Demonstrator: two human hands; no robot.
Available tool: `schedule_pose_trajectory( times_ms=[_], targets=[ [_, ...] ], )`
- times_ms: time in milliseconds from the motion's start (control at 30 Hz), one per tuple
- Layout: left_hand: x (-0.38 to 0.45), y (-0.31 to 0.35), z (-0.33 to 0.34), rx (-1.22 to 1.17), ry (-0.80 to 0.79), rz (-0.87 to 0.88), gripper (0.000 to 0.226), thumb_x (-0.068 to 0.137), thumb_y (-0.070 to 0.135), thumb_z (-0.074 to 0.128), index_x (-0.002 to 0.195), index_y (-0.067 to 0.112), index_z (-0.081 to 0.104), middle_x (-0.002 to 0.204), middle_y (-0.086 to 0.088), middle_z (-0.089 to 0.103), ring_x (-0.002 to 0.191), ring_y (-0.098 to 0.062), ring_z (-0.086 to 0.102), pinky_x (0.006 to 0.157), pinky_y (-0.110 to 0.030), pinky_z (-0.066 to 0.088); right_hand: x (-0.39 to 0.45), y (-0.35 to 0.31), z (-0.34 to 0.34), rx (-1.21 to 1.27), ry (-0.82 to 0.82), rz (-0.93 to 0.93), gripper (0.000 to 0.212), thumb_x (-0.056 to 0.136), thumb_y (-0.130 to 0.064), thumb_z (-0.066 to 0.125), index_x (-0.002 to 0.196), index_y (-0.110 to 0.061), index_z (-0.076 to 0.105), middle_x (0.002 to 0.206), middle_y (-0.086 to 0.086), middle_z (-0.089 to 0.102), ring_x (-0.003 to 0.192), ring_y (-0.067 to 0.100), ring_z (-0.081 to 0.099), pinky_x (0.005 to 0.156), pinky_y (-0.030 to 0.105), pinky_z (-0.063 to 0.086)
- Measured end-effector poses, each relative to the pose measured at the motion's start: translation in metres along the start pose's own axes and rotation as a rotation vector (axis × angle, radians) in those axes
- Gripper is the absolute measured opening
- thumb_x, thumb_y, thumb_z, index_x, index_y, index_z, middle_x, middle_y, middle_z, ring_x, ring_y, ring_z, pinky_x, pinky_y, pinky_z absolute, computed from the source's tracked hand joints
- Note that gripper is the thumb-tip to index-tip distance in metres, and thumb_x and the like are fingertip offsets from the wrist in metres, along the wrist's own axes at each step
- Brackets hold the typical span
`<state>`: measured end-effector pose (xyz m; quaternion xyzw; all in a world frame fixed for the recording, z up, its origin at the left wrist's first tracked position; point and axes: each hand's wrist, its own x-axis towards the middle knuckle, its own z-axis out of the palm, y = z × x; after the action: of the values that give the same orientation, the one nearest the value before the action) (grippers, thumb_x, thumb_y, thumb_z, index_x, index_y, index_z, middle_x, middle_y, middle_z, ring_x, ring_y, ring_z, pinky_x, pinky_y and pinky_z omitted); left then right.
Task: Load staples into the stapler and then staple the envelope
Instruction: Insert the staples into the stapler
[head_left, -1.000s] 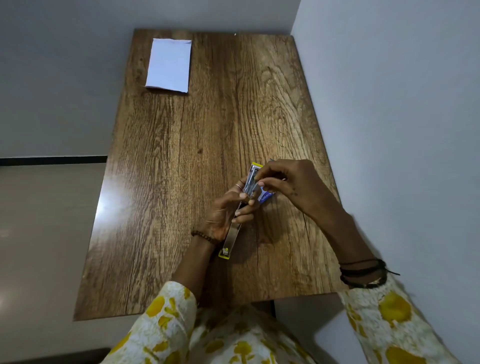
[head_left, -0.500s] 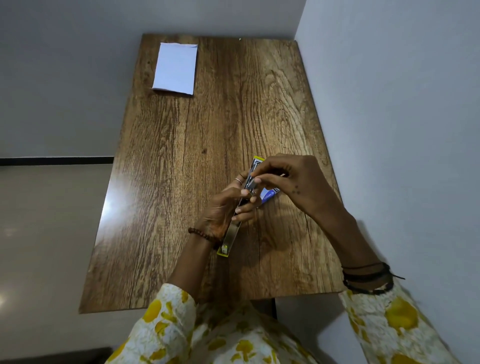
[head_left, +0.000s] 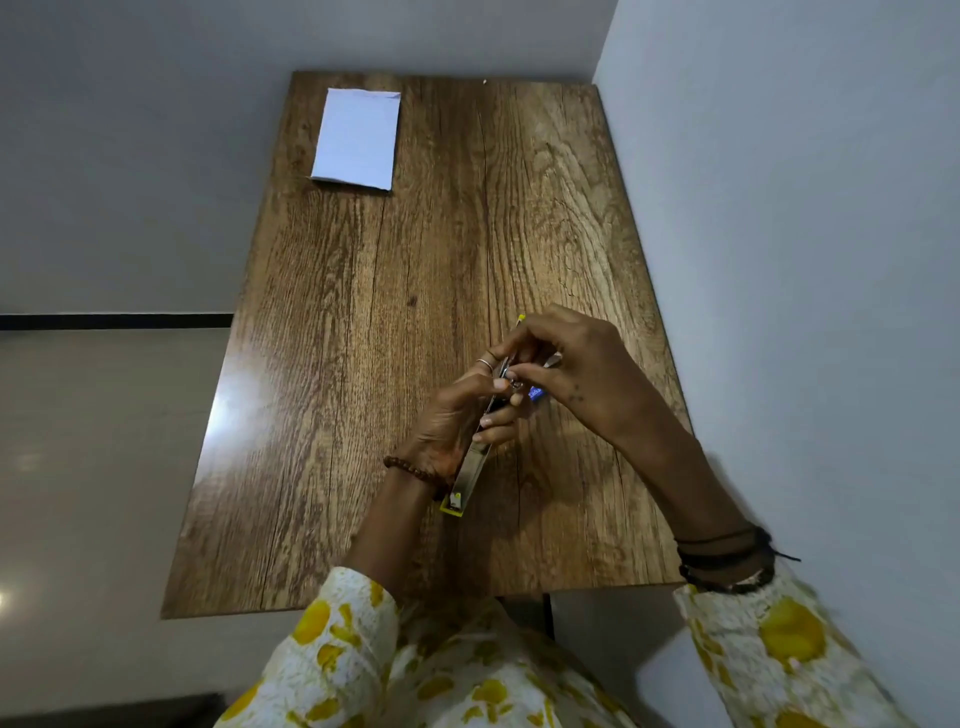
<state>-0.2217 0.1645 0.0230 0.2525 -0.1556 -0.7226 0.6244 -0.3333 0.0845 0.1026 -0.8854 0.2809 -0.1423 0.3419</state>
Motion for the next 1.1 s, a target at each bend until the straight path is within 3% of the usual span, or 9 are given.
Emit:
schedule_pose_trajectory(
  times_ms=[167, 233, 400, 533, 633, 800, 1000, 1100],
  targets=[
    [0.000, -0.007, -0.002, -0.036, -0.001, -0.015, 0.066, 0.055, 0.016, 0.076, 0.115, 0.015, 0.048, 0.061, 0.001, 0.058, 0.035, 0.000, 0.037, 0.030, -0.010, 0.029, 0.003, 0.003, 0.002, 0.057, 0.001, 0.079, 0.026, 0.074, 0.000, 0.067, 0.093, -0.014, 0.056, 0.081, -0.002, 0.055, 0.074, 0.013, 0.056, 0.063, 0.020, 0.046],
    [0.000, -0.009, -0.005, -0.028, 0.033, -0.034, 0.062, 0.055, 0.011, 0.070, 0.113, 0.015, 0.048, 0.059, 0.002, 0.057, 0.034, 0.000, 0.036, 0.029, -0.010, 0.032, 0.004, 0.007, 0.005, 0.070, 0.021, 0.122, 0.029, 0.073, 0.001, 0.066, 0.094, -0.016, 0.053, 0.084, 0.000, 0.053, 0.071, 0.013, 0.053, 0.059, 0.014, 0.042],
    [-0.001, -0.013, -0.011, -0.087, 0.001, -0.041, 0.069, 0.055, 0.019, 0.080, 0.115, 0.013, 0.047, 0.062, 0.001, 0.058, 0.036, 0.000, 0.038, 0.030, -0.010, 0.034, 0.004, 0.015, 0.013, 0.249, 0.022, 0.234, 0.033, 0.076, 0.000, 0.067, 0.098, -0.017, 0.050, 0.097, 0.004, 0.052, 0.074, 0.006, 0.050, 0.058, 0.001, 0.041],
    [-0.003, -0.014, -0.015, -0.123, -0.038, -0.031, 0.064, 0.060, 0.017, 0.076, 0.117, 0.013, 0.046, 0.066, 0.001, 0.057, 0.037, 0.000, 0.040, 0.030, -0.009, 0.034, 0.003, 0.024, 0.018, 0.389, 0.108, 0.241, 0.017, 0.084, -0.003, 0.060, 0.094, -0.016, 0.057, 0.094, 0.000, 0.056, 0.081, 0.007, 0.055, 0.065, 0.011, 0.048],
    [-0.004, -0.014, -0.017, -0.147, -0.024, -0.024, 0.059, 0.059, 0.017, 0.077, 0.110, 0.012, 0.049, 0.065, 0.002, 0.056, 0.037, 0.000, 0.040, 0.030, -0.008, 0.031, -0.003, 0.030, 0.023, 0.169, 0.173, 0.090, 0.015, 0.089, -0.006, 0.051, 0.093, -0.013, 0.064, 0.098, 0.003, 0.052, 0.087, 0.003, 0.053, 0.071, 0.010, 0.045],
    [-0.006, -0.013, -0.019, -0.163, -0.005, -0.022, 0.040, 0.055, 0.017, 0.080, 0.094, 0.014, 0.069, 0.063, 0.001, 0.056, 0.036, -0.001, 0.039, 0.030, -0.008, 0.029, -0.015, 0.031, 0.031, -0.150, 0.071, -0.115, 0.035, 0.083, -0.024, 0.037, 0.089, -0.012, 0.069, 0.099, 0.010, 0.052, 0.097, 0.019, 0.054, 0.075, 0.025, 0.046],
    [-0.008, -0.013, -0.019, -0.167, -0.015, -0.029, 0.042, 0.057, 0.016, 0.079, 0.098, 0.014, 0.067, 0.064, 0.000, 0.055, 0.036, 0.000, 0.039, 0.030, -0.009, 0.031, -0.010, 0.031, 0.027, -0.366, 0.068, -0.244, 0.024, 0.081, -0.018, 0.046, 0.091, -0.015, 0.068, 0.096, 0.013, 0.057, 0.088, 0.025, 0.058, 0.067, 0.029, 0.048],
    [-0.008, -0.011, -0.021, -0.176, -0.048, -0.029, 0.052, 0.064, 0.014, 0.074, 0.111, 0.011, 0.053, 0.067, -0.001, 0.053, 0.037, 0.000, 0.035, 0.030, -0.009, 0.032, -0.007, 0.034, 0.022, -0.430, 0.104, -0.312, 0.015, 0.082, -0.012, 0.057, 0.093, -0.016, 0.067, 0.095, 0.012, 0.058, 0.083, 0.024, 0.056, 0.066, 0.032, 0.047]
  ],
)
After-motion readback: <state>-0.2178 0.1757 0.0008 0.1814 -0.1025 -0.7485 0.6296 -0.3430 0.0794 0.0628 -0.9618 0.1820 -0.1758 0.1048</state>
